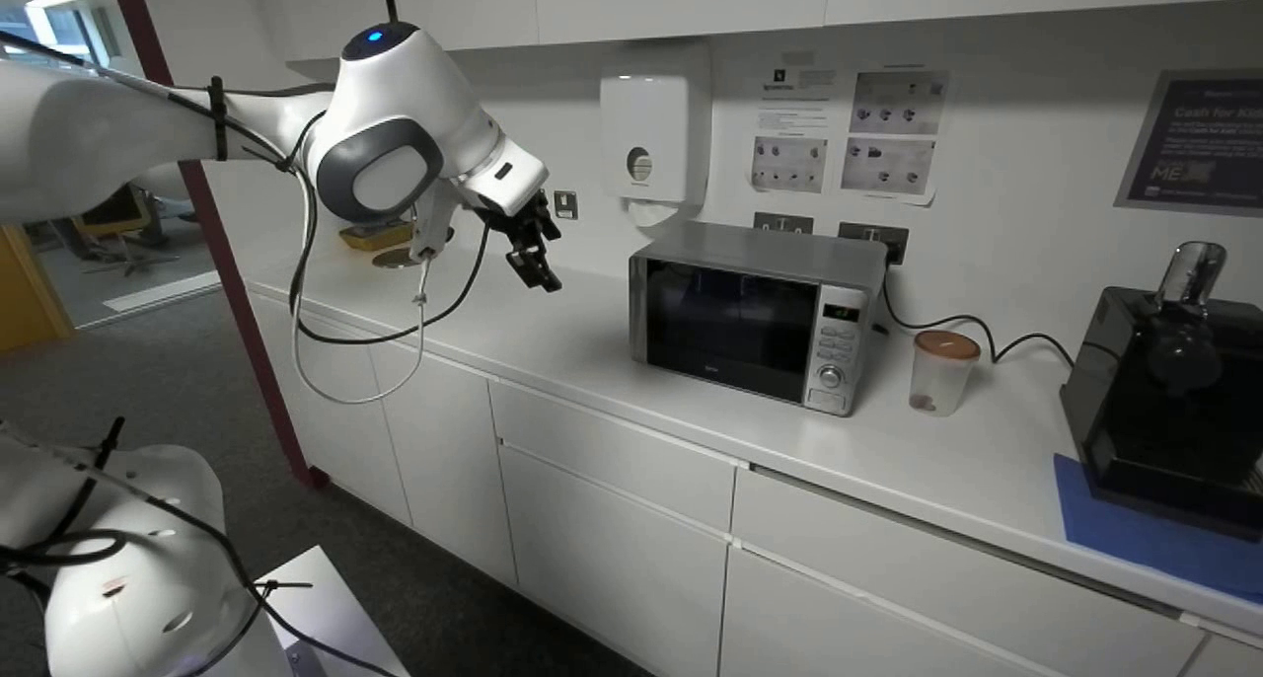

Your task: Press a button on the microwave

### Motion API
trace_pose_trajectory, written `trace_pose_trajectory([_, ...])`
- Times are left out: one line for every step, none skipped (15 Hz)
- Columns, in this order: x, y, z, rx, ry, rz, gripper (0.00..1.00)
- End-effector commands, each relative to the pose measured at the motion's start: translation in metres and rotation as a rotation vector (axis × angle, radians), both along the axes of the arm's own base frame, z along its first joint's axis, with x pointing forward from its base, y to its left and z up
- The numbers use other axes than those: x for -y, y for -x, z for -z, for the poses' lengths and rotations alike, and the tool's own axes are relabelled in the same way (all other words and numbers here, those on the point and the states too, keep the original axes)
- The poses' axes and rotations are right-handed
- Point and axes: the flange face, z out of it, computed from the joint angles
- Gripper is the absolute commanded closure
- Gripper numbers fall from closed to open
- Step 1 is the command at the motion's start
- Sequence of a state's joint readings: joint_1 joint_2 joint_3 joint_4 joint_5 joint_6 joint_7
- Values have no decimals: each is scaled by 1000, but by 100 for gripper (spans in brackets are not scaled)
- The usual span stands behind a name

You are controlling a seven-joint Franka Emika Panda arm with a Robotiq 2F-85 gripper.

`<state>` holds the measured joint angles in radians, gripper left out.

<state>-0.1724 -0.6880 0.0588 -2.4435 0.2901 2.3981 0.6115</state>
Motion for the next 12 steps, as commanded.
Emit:
trace_pose_trajectory([3, -2, -1, -1, -1, 9, 0])
trace_pose_trajectory([2, -2, 1, -5, -2, 7, 0])
trace_pose_trajectory([1, -3, 2, -7, -2, 6, 0])
trace_pose_trajectory([1, -3, 2, -7, -2, 4, 0])
trace_pose_trajectory([0, -3, 2, -7, -1, 2, 0])
trace_pose_trajectory([0, -3, 2, -7, -1, 2, 0])
trace_pose_trajectory([0, -3, 2, -7, -1, 2, 0])
trace_pose_trajectory([0, -3, 2, -7, -1, 2, 0])
trace_pose_trajectory([0, -3, 2, -7, -1, 2, 0])
trace_pose_trajectory([0, -3, 2, -7, -1, 2, 0])
trace_pose_trajectory([3, -8, 0, 17, -8, 21, 0])
trace_pose_trajectory([10, -13, 1, 32, -23, 48, 0])
